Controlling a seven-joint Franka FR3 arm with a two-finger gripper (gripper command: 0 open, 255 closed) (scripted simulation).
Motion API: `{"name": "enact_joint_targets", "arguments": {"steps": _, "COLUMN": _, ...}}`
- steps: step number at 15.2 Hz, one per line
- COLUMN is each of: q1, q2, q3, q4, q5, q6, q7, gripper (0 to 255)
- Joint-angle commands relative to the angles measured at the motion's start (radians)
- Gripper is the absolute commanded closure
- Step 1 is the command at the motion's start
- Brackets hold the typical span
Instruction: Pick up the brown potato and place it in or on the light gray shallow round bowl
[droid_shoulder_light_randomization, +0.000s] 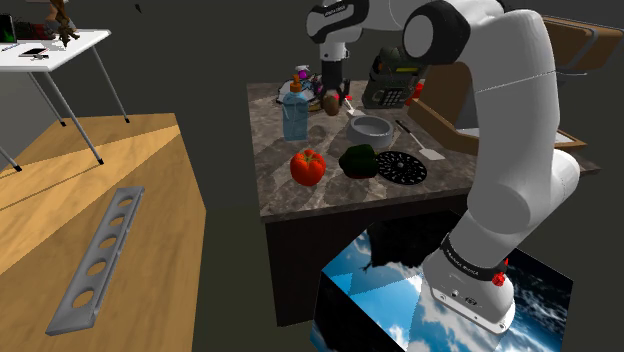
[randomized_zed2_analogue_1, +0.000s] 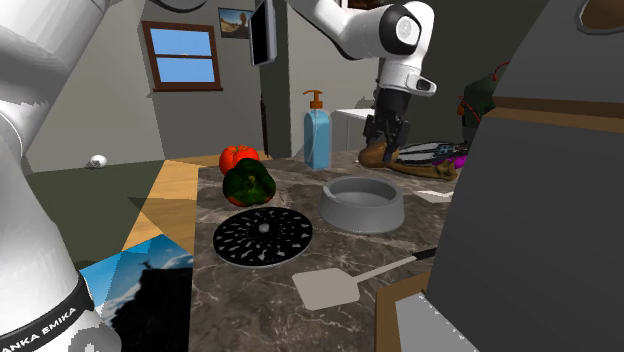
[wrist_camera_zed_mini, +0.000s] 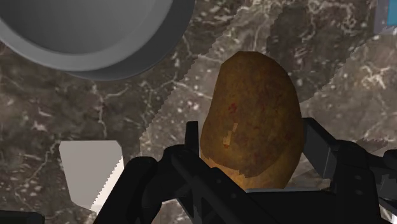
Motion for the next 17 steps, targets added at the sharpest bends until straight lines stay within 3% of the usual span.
{"name": "enact_joint_targets", "arguments": {"steps": 1, "q1": -0.001, "q2": -0.005, "q3": -0.001, "q4": 0.019, "q5": -0.001, "q6": -0.024, "q7": 0.001, "gripper": 255}}
{"name": "enact_joint_targets", "arguments": {"steps": 15, "q1": -0.009, "q2": -0.015, "q3": -0.002, "q4": 0.191, "q5": -0.004, "q6": -0.206, "q7": 0.010, "gripper": 255}}
{"name": "enact_joint_targets", "arguments": {"steps": 16, "q1": -0.009, "q2": -0.015, "q3": -0.002, "q4": 0.191, "q5": -0.004, "q6": -0.206, "q7": 0.010, "gripper": 255}}
{"name": "enact_joint_targets", "arguments": {"steps": 17, "q1": -0.009, "q2": -0.069, "q3": -0.007, "q4": 0.105, "q5": -0.009, "q6": -0.174, "q7": -0.001, "gripper": 255}}
